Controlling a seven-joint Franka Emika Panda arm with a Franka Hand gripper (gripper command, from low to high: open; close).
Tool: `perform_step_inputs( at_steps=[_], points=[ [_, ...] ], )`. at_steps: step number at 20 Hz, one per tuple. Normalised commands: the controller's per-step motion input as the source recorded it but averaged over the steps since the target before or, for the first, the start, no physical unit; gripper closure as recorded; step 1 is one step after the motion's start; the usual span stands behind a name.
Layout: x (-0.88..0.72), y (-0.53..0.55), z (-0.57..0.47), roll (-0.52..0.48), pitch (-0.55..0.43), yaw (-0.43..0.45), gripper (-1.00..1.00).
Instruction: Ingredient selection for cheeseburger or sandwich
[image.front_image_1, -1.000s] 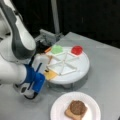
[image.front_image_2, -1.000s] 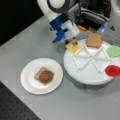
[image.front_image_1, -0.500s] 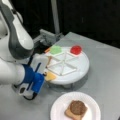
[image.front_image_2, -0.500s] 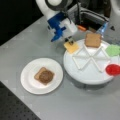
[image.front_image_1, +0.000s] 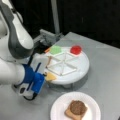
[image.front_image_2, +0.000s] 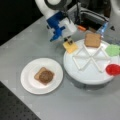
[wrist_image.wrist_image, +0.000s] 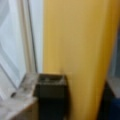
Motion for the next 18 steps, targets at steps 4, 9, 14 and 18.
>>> perform_step_inputs(
  at_steps=[4,9,14,18],
  points=[
    [0.38,-0.51,0.02,0.07,0.094,0.08,1.0],
    [0.5,-0.6,0.04,0.103,0.145,0.062,1.0],
    [0.63,-0.61,0.03,0.152,0.149,0.064,1.0],
    [0.67,-0.52,0.08,0.199,0.149,0.081,1.0]
  ],
)
